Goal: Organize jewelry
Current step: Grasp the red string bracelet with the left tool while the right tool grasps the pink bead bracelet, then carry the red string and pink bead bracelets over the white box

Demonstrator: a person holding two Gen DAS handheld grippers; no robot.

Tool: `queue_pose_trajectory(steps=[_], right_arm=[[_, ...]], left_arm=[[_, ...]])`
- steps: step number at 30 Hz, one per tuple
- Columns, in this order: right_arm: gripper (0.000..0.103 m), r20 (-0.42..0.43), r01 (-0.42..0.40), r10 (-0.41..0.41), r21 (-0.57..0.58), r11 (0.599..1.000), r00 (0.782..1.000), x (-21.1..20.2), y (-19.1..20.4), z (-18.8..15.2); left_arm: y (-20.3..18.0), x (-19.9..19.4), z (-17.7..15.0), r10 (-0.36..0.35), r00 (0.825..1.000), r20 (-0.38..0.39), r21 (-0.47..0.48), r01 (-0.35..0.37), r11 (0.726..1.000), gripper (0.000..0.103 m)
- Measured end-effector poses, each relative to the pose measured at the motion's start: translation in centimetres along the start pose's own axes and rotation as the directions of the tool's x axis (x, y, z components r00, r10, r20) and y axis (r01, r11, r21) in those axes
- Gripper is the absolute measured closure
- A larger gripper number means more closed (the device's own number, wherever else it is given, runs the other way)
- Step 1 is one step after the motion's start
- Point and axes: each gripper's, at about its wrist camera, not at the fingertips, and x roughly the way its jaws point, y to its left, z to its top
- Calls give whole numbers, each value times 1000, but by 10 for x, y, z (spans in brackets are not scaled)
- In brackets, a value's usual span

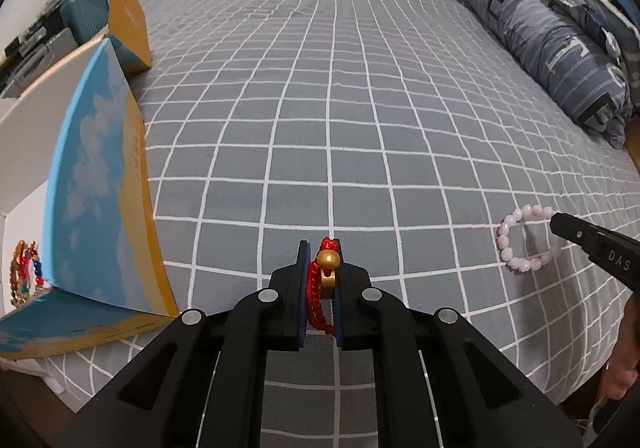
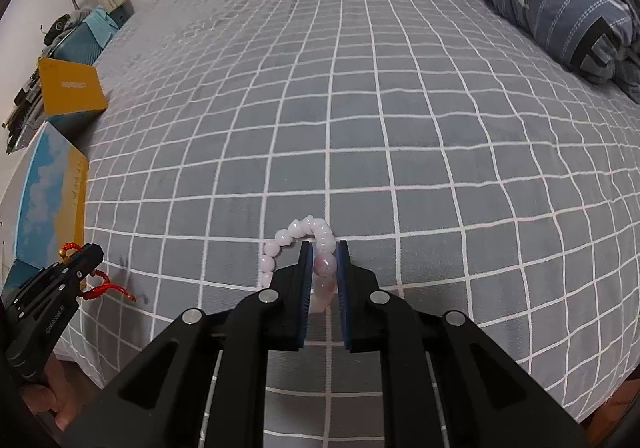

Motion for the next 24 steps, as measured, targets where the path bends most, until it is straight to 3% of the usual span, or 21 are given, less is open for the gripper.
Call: queue_pose_trajectory(steps=[15,20,24], right_arm=[[92,121,9,-6,-24,1000,993,-30,14,8],[92,192,44,-35,-46,998,981,-46,25,9],[92,244,70,-53,-59,996,968,-60,33,8]], left_arm=[[4,-29,5,6,997,79,30,-9,999,94],[5,-43,6,-9,993,121,34,5,999,94],[5,-54,7,21,988,155,47,-29,998,94]])
